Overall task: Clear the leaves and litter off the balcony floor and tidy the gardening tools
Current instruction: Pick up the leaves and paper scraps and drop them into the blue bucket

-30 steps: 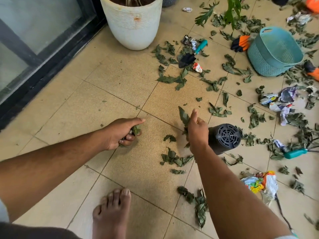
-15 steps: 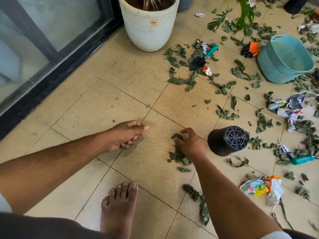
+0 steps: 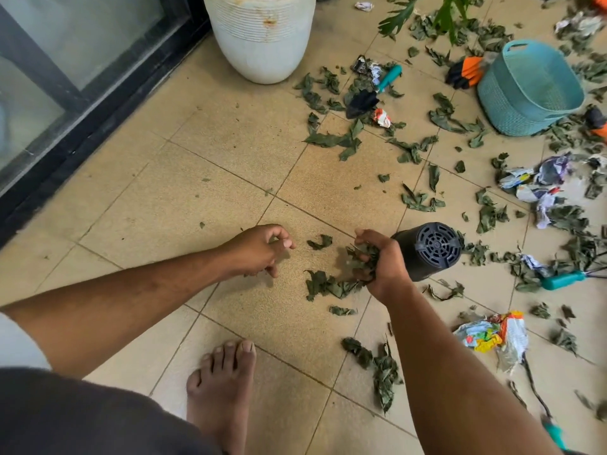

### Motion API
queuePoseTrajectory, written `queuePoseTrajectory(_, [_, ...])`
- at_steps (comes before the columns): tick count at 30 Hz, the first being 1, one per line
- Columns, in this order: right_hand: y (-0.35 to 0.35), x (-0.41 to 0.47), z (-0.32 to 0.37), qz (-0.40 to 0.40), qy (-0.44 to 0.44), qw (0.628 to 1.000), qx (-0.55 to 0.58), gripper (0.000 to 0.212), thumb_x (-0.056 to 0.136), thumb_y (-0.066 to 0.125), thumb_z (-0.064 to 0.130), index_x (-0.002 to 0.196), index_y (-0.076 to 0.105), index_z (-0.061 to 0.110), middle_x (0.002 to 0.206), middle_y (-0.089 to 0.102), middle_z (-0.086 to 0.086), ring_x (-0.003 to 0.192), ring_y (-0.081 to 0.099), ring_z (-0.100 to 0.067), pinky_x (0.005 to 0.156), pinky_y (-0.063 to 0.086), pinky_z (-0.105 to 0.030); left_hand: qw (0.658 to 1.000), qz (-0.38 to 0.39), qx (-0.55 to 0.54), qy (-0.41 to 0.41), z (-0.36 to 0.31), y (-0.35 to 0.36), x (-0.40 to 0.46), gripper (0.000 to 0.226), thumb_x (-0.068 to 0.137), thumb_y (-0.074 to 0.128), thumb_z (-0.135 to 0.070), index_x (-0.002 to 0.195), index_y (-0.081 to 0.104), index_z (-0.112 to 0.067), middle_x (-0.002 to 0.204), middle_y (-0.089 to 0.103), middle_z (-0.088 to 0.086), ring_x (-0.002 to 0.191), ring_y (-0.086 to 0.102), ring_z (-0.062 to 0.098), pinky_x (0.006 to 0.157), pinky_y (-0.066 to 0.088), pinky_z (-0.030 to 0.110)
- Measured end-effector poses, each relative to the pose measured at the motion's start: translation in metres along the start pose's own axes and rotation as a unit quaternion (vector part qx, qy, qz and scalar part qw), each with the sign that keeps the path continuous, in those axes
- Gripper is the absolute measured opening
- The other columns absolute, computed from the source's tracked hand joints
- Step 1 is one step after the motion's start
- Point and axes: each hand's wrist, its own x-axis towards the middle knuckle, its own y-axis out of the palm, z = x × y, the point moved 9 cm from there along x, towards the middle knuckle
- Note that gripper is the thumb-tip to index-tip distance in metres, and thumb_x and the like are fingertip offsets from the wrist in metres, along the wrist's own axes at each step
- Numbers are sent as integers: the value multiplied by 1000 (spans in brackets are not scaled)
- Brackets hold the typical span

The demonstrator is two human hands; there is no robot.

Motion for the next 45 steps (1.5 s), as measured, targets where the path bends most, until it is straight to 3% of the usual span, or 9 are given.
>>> queuePoseTrajectory(4, [-11, -11, -2, 43, 46, 998, 27, 16, 88, 65, 9, 81, 52, 14, 59, 54, -4, 40, 55, -16, 33, 32, -18, 972, 5, 210, 106, -34, 19, 11, 28, 107, 58, -49, 128, 51, -32, 86, 68, -7, 50, 54, -7, 51, 39, 18])
queuePoseTrajectory(9, [-45, -3, -8, 3, 9, 991, -136, 17, 86, 66, -6, 97, 62, 6, 93, 70, -26, 55, 68, -24, 40, 35, -25, 865, 116, 445, 199, -44, 79, 21, 96, 81, 77, -72, 150, 26, -30, 145, 63, -6, 80, 59, 5, 65, 43, 22])
queuePoseTrajectory(15, [-55, -1, -15, -24, -70, 903, -423, 26, 82, 84, 16, 103, 70, 21, 89, 75, -1, 60, 63, -21, 52, 49, -30, 798, 100, 561, 195, -17, 106, 46, 58, 99, 60, -65, 131, 33, -24, 105, 66, 9, 81, 58, 25, 71, 56, 41])
queuePoseTrajectory(21, [-38, 6, -45, -18, -118, 771, -625, 55, 78, 81, 56, 116, 47, 39, 90, 67, 6, 79, 65, -16, 66, 53, -32, 825, 110, 516, 203, -10, 99, 52, 37, 109, 49, -52, 118, 46, -16, 87, 57, -1, 71, 53, 18, 60, 40, 36])
queuePoseTrajectory(28, [-14, 15, -55, -47, -157, 683, -712, 35, 93, 59, 65, 102, 43, 35, 85, 62, 5, 72, 61, -19, 61, 53, -33, 953, 85, 275, 89, -12, 54, 43, 12, 103, 64, -34, 102, 58, -24, 78, 66, -8, 55, 48, 2, 53, 33, 26])
queuePoseTrajectory(32, [-13, 20, -47, -44, -168, 755, -632, 20, 98, 55, 47, 92, 53, 28, 82, 63, 4, 73, 62, -20, 62, 53, -35, 995, 71, 61, -25, 2, 31, 32, 57, 98, 64, -27, 150, 45, -15, 93, 81, -5, 46, 42, 3, 48, 32, 25])
queuePoseTrajectory(38, [-36, 23, -25, -125, -122, 959, -224, 9, 99, 64, 16, 96, 56, 17, 90, 78, -8, 82, 77, -29, 60, 60, -38, 990, 114, -62, -54, 13, 19, 12, 17, 106, 54, -19, 122, 55, -24, 84, 71, 6, 51, 36, 7, 46, 27, 25])
queuePoseTrajectory(41, [-19, 24, -8, -120, -167, 936, -287, 24, 107, 52, 18, 127, 51, 31, 111, 68, 6, 84, 73, -10, 65, 57, -25, 989, 114, -69, -60, 19, 15, 3, 24, 110, 48, -21, 122, 68, -26, 78, 67, 0, 51, 36, 8, 46, 25, 24])
queuePoseTrajectory(45, [19, 31, -2, -119, -267, 792, -535, 32, 107, 49, 44, 138, 52, 37, 113, 71, 5, 90, 68, -17, 75, 52, -31, 990, 70, -89, -81, 37, -3, -2, 22, 103, 53, -15, 103, 75, -13, 75, 60, 1, 51, 35, 8, 48, 23, 22])
